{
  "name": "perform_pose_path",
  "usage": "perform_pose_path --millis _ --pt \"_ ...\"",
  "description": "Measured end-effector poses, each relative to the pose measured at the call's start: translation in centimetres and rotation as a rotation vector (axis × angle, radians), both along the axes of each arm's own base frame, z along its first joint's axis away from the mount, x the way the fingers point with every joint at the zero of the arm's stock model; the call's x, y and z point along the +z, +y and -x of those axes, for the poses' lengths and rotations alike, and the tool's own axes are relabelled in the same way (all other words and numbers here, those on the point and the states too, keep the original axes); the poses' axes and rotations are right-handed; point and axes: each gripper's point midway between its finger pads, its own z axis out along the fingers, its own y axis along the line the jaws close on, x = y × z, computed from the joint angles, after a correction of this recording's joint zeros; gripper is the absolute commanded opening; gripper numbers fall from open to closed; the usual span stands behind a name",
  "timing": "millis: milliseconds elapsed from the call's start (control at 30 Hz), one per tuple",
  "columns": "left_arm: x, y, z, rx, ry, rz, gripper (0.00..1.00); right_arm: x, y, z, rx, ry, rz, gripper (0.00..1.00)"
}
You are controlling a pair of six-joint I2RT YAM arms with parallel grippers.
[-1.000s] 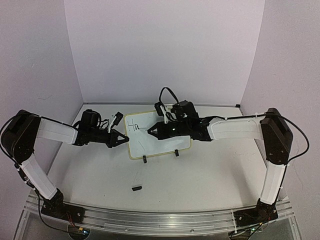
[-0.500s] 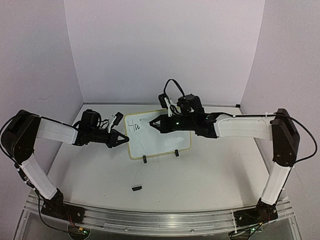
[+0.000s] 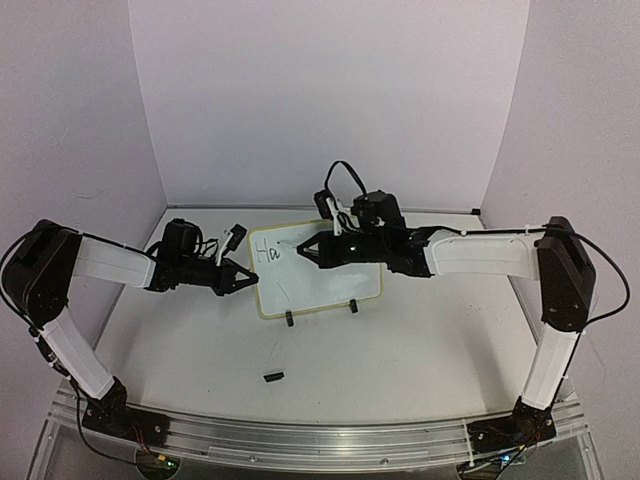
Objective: Write a sentence on the whiteboard
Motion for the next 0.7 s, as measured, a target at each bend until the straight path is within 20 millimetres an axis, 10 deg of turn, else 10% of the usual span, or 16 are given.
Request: perform_pose_path --millis 700 --pt "0.1 0.0 -0.1 0.0 0.0 -0.005 0.0 -3.5 -0.5 0.2 -0.016 0.054 0.054 0.0"
